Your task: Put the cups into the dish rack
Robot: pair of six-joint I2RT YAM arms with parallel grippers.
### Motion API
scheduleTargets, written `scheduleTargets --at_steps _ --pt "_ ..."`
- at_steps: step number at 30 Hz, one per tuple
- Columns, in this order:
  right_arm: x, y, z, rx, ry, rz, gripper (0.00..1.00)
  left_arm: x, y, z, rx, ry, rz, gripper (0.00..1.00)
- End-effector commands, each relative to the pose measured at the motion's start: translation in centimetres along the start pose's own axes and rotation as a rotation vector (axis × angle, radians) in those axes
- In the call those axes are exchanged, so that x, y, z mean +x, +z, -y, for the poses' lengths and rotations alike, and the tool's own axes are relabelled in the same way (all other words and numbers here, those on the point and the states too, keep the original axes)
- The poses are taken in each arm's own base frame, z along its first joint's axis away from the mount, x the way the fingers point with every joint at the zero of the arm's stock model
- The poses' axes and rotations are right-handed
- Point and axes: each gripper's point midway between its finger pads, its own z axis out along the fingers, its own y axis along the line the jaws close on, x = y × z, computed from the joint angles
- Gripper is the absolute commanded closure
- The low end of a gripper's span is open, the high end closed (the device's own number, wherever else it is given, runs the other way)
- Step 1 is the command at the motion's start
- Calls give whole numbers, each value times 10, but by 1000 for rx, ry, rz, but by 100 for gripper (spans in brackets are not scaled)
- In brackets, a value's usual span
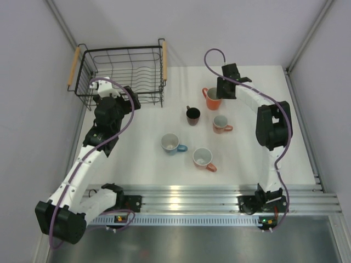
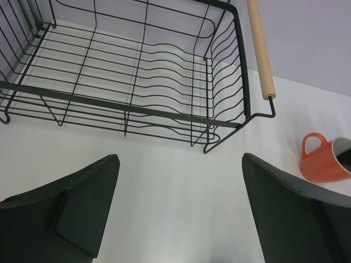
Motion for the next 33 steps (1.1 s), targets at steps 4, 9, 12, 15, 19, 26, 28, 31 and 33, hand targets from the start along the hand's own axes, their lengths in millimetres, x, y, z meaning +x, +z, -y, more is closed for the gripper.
scheduleTargets --at_steps 4,9,12,15,19,26,28,31,33 --pt "-11 5 2 -11 4 14 59 -14 1 3 11 1 59 1" --pt "-10 3 6 7 -12 9 100 -11 4 2 3 3 47 1" --pt "-10 0 9 15 -19 6 100 -9 5 3 5 2 41 1" --pt "-12 -7 13 24 -13 20 100 -8 7 3 6 -3 39 1" --pt "-23 -27 13 13 -5 63 100 -6 9 2 -5 -12 41 1" --pt "-39 -72 2 -108 64 161 100 5 15 6 10 -41 5 1" --pt "-54 -95 -4 -180 102 224 100 5 18 16 58 -63 7 1" --pt "-64 -123 -12 -282 147 283 100 8 17 31 140 -91 7 1" --pt "-65 -136 -15 -331 167 309 100 8 14 39 189 -103 17 1"
